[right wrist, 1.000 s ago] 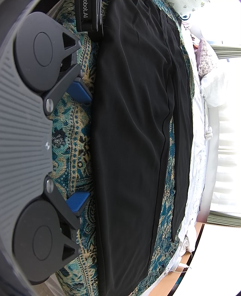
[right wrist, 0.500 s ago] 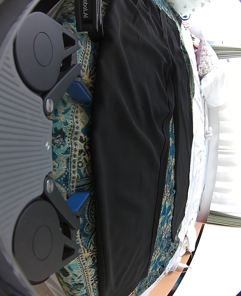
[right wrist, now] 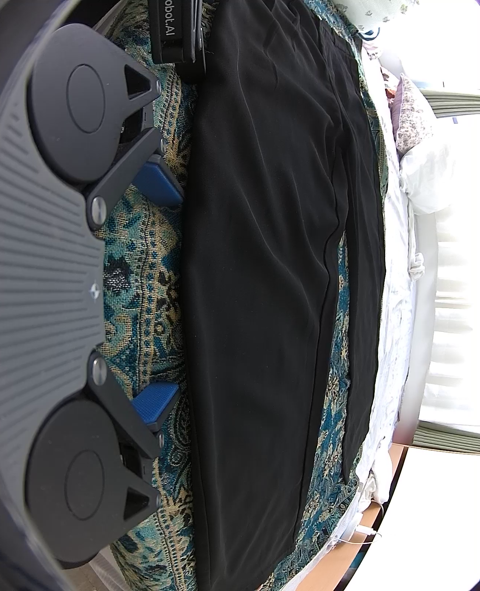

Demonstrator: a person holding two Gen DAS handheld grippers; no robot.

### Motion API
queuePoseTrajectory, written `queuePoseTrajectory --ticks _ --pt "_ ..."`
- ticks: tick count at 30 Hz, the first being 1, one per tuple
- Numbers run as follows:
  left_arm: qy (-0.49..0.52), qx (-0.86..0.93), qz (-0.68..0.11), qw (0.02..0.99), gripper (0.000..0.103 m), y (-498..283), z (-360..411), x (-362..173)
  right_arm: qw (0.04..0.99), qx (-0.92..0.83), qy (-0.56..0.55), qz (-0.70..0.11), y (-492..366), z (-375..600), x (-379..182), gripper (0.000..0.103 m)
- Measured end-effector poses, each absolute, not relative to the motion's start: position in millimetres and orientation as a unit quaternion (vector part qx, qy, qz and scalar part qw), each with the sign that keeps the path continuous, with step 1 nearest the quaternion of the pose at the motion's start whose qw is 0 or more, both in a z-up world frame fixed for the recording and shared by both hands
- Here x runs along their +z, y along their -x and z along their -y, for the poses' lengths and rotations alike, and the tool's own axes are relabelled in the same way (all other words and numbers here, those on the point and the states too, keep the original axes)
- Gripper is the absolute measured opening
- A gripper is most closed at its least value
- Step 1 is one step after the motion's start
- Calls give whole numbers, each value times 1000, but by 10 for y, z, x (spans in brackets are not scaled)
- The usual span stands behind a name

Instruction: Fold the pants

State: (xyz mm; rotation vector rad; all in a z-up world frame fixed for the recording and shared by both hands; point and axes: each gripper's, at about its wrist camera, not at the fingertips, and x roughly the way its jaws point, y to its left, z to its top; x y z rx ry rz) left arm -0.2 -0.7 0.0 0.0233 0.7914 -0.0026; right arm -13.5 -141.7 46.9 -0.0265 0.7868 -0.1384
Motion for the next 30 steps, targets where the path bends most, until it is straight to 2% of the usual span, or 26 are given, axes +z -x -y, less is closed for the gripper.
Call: queuePoseTrajectory --ticks 8,16,22,30 --pt "-11 5 -392 920 103 -63 59 48 914 -74 10 -400 34 1423 466 103" --pt "-8 -39 -425 904 103 -16 -49 261 914 -54 -16 -402 152 1451 727 103" --pt "0 -51 -396 917 103 -32 -233 620 933 -50 0 -357 244 1493 1079 103" --pt "2 -21 -350 936 103 -576 -554 1140 945 -90 20 -314 -160 1697 1510 103"
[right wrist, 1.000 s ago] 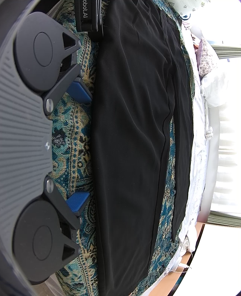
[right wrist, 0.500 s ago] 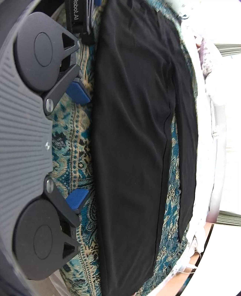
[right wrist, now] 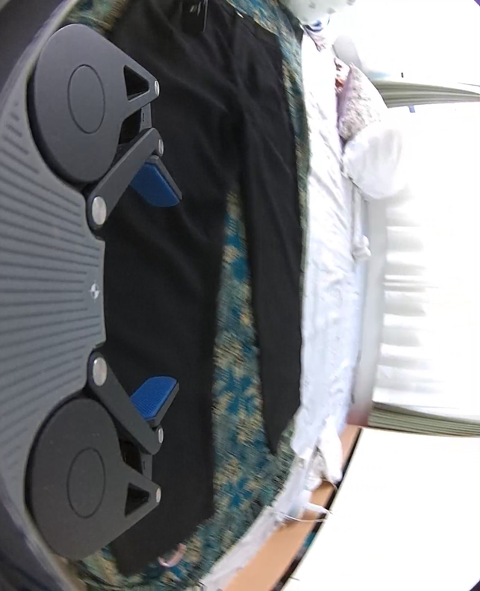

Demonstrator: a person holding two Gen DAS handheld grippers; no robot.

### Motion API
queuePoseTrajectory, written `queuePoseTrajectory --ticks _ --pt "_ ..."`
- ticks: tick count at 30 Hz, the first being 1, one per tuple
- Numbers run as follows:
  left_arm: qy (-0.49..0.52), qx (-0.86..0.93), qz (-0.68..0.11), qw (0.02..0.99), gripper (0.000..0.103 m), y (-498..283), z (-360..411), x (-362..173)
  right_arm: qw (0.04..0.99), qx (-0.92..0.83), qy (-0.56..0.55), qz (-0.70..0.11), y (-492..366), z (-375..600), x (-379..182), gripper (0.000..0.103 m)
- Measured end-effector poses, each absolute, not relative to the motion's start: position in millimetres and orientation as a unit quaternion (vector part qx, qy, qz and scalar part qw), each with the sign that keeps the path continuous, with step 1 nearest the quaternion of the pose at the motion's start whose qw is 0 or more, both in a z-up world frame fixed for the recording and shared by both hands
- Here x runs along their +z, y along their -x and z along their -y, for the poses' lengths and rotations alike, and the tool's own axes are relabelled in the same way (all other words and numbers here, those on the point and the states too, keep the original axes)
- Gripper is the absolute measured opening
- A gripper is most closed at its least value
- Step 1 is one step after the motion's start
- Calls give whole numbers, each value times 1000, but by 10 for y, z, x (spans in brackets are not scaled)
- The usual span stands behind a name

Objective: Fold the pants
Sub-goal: 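Lower both grippers onto the black pants and close them on the fabric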

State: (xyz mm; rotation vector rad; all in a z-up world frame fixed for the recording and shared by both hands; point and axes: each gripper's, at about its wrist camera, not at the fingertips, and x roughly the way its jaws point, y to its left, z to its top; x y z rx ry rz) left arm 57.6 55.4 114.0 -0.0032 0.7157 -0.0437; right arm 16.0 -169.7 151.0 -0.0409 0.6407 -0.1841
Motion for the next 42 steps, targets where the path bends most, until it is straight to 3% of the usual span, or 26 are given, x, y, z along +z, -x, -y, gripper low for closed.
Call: queuePoseTrajectory --ticks 6,16,20,27,38,42 --pt "26 -11 -349 937 103 -1281 -837 1391 947 -107 11 -303 -681 1978 1777 103" --pt "113 61 -398 908 102 -2782 -1434 1432 928 -161 -125 -313 -1866 2915 1957 103" --pt "184 112 -401 891 98 -3296 -1819 1204 908 -170 -191 -332 -2445 3219 1760 103" --pt "191 197 -405 872 98 -4005 -2221 730 876 -195 -254 -360 -3427 3502 1241 97" --pt "168 325 -427 827 103 -4632 -2484 130 848 -285 -185 -406 -4808 3314 445 97" --pt "138 344 -416 831 103 -4678 -2397 66 846 -297 -175 -407 -5119 3316 311 103"
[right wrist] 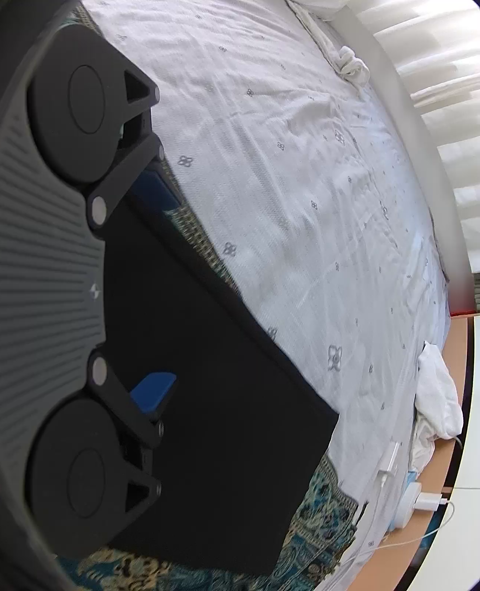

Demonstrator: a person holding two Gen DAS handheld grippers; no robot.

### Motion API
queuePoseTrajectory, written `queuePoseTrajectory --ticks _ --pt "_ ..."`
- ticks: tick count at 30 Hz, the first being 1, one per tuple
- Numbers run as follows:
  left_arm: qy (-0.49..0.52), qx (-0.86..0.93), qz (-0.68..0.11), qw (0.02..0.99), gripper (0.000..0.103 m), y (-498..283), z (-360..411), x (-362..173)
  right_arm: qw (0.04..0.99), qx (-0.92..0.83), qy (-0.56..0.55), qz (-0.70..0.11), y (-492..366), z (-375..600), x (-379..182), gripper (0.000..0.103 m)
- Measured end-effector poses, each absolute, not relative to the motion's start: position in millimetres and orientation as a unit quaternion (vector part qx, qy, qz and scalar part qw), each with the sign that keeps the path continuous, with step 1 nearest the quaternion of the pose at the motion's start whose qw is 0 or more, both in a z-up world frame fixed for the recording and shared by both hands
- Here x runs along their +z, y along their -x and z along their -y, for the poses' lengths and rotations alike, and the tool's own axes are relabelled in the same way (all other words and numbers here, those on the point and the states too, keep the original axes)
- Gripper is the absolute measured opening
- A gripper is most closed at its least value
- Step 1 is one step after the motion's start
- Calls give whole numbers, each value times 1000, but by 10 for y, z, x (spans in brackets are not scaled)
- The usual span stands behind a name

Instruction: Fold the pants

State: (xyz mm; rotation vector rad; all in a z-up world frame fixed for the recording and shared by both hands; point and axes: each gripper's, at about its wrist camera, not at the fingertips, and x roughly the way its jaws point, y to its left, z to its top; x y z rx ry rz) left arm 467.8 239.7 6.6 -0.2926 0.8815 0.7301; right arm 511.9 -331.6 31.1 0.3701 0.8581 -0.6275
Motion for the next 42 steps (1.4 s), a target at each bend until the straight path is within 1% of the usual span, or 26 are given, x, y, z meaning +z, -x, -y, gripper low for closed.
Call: queuePoseTrajectory --ticks 5,8,9,10,11,12,13,14,15,16,17,18,19,22,23,28,33,36,37,40,41,42 --pt "142 357 -414 825 103 -4722 -2383 55 834 -309 -155 -429 -5370 3329 124 103" --pt "149 354 -416 824 103 -4716 -2411 70 830 -316 -124 -443 -5421 3310 41 102" --pt "148 352 -416 825 102 -4712 -2414 78 831 -315 -121 -443 -5409 3310 38 95" --pt "145 351 -417 826 100 -4706 -2412 83 832 -314 -124 -440 -5383 3316 49 93" --pt "140 354 -414 827 90 -4686 -2399 96 833 -316 -124 -436 -5348 3323 74 82" --pt "132 361 -409 828 75 -4658 -2371 120 835 -320 -123 -431 -5306 3333 109 65" --pt "123 365 -405 829 65 -4631 -2345 149 834 -327 -123 -427 -5257 3353 152 54" --pt "112 368 -402 831 45 -4609 -2321 178 836 -325 -129 -422 -5202 3389 199 38" --pt "96 371 -402 831 28 -4582 -2291 205 838 -320 -143 -419 -5142 3435 245 14" --pt "92 365 -403 834 25 -4552 -2285 232 836 -319 -155 -419 -5083 3486 287 7" --pt "94 355 -402 839 19 -4526 -2285 264 836 -315 -166 -418 -5019 3531 329 7" --pt "95 347 -402 842 10 -4486 -2280 302 838 -309 -174 -414 -4946 3571 378 5" --pt "103 335 -401 846 4 -4441 -2278 348 841 -305 -180 -409 -4870 3607 430 5" --pt "124 321 -402 849 3 -4315 -2276 492 847 -297 -197 -395 -4607 3704 610 4" --pt "125 318 -401 850 0 -4271 -2269 529 850 -293 -200 -390 -4517 3724 668 4" --pt "109 320 -394 855 0 -3960 -2275 741 859 -283 -197 -378 -4064 3831 923 4" --pt "106 289 -412 858 0 -3634 -2316 796 855 -273 -223 -381 -3517 3945 992 4" --pt "121 245 -420 865 2 -3496 -2333 783 853 -265 -221 -391 -3209 3966 969 4" --pt "133 228 -419 869 4 -3476 -2337 779 852 -264 -220 -394 -3117 3976 957 4" --pt "176 198 -410 873 19 -3469 -2369 802 847 -267 -224 -401 -2876 4035 886 4" --pt "187 193 -406 873 33 -3489 -2373 808 845 -272 -221 -403 -2822 4052 859 3" --pt "196 189 -406 872 48 -3526 -2373 811 844 -283 -211 -405 -2779 4062 837 3"
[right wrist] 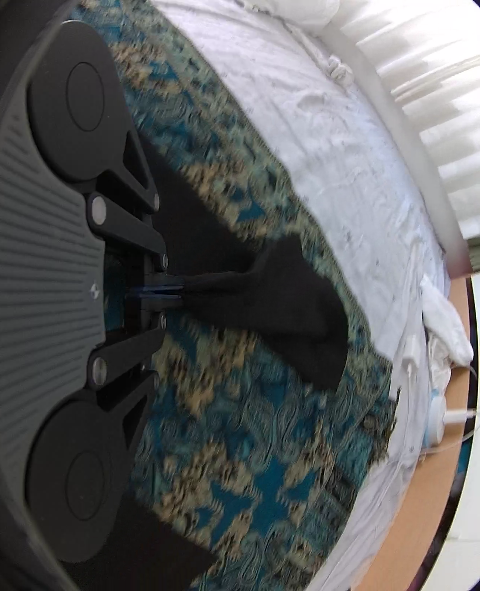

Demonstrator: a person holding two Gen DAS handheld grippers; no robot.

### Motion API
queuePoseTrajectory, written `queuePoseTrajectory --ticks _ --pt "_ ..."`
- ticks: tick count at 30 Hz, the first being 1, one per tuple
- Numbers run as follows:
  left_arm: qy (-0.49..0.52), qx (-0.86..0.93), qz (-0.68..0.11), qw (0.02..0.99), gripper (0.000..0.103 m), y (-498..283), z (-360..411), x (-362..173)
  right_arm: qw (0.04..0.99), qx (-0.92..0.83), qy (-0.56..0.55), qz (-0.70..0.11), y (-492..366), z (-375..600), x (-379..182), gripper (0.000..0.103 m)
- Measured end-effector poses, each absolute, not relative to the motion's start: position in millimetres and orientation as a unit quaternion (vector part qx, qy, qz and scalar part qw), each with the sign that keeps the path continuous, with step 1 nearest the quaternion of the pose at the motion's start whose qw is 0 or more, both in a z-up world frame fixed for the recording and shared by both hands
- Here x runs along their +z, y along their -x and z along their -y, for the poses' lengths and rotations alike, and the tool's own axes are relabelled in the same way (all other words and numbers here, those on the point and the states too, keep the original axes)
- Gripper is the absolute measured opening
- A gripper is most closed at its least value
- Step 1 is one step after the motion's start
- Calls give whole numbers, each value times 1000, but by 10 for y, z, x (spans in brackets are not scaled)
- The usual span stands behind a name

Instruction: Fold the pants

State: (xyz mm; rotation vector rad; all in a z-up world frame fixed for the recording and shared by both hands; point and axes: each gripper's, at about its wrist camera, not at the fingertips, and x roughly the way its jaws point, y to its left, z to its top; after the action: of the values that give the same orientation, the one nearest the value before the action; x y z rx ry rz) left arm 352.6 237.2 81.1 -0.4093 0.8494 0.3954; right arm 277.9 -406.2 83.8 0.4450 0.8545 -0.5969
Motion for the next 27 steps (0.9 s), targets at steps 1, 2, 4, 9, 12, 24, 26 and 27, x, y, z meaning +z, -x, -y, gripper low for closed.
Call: queuePoseTrajectory --ticks 1,2,4,9,12,24,26,27 --pt "201 186 -409 870 55 -3574 -2366 806 844 -290 -198 -405 -2743 4072 820 3" --pt "204 184 -412 869 59 -3630 -2353 797 843 -294 -193 -406 -2715 4089 804 3" --pt "211 182 -412 868 59 -3751 -2312 765 839 -293 -203 -410 -2666 4152 769 3" --pt "249 196 -411 855 71 -4100 -2254 662 841 -290 -209 -406 -2699 4240 807 8" --pt "262 229 -419 839 74 -4312 -2247 541 848 -281 -208 -398 -2860 4243 885 24" --pt "192 267 -436 838 102 -4695 -2010 208 842 -309 -52 -439 -3997 4133 501 70" --pt "183 276 -436 837 102 -4733 -1976 183 848 -299 -43 -435 -4051 4145 467 73" --pt "181 283 -436 835 103 -4751 -1959 178 853 -290 -49 -431 -4057 4154 460 74"
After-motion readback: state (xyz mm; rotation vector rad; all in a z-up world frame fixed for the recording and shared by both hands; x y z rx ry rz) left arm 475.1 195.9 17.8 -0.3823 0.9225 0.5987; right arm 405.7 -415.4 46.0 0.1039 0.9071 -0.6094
